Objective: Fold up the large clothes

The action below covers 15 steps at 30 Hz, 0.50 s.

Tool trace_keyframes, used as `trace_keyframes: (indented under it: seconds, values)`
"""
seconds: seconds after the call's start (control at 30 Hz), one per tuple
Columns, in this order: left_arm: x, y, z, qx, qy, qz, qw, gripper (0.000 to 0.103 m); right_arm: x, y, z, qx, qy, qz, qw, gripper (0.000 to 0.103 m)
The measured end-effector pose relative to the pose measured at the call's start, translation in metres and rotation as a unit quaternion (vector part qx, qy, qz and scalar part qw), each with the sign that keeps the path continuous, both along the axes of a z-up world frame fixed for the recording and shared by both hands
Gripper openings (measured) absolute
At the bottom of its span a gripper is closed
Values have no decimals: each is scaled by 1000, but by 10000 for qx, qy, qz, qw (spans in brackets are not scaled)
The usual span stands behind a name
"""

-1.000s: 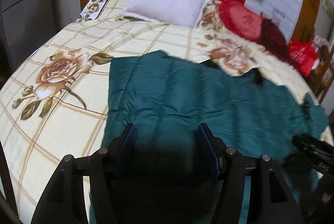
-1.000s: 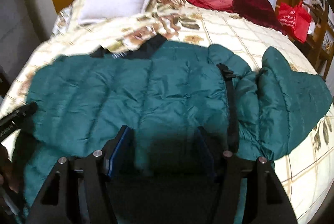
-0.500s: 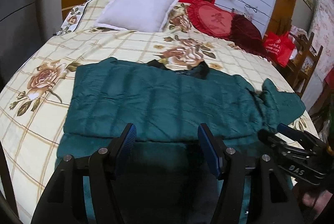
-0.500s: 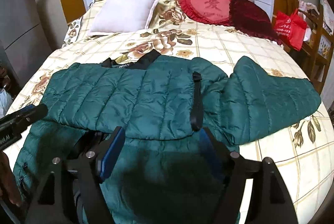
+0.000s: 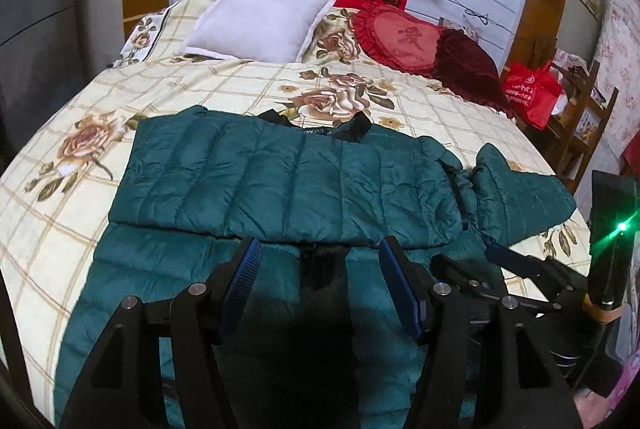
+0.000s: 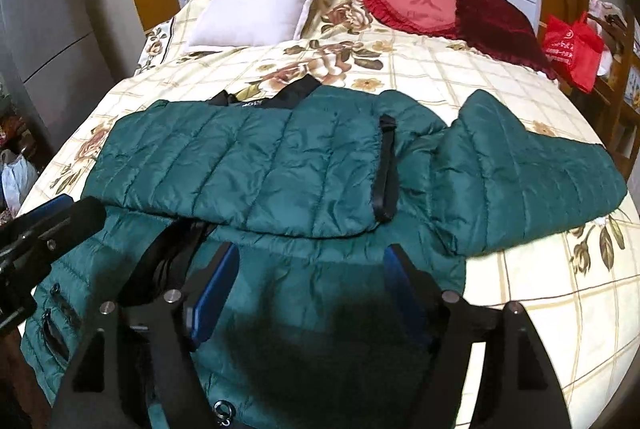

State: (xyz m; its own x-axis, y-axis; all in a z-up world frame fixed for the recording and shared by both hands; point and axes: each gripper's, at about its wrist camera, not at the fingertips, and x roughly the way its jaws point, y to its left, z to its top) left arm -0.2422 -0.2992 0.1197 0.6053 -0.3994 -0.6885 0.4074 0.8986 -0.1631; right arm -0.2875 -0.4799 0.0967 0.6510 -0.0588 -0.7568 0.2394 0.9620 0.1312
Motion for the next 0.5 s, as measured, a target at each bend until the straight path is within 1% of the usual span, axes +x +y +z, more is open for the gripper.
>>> trace_keyframes:
  seconds: [0.1,0.17,0.37,0.5]
  values:
    - [-4,2,-5,-81,85,130,9998,74,1,-2,-4,193,36,27,9998,78]
    - [-8,2,-8,-90,133,171,9997,74,1,-3,-7,225,60,12,9997,78]
    - [-20,8,-4,-67,-6,266,9996,74,-1,-10,-10,319,87,-122,9994,78]
    - [-27,16,-3,-99,-16,332,9994,74,-3,-15,-6,422,5,-202,9989,78]
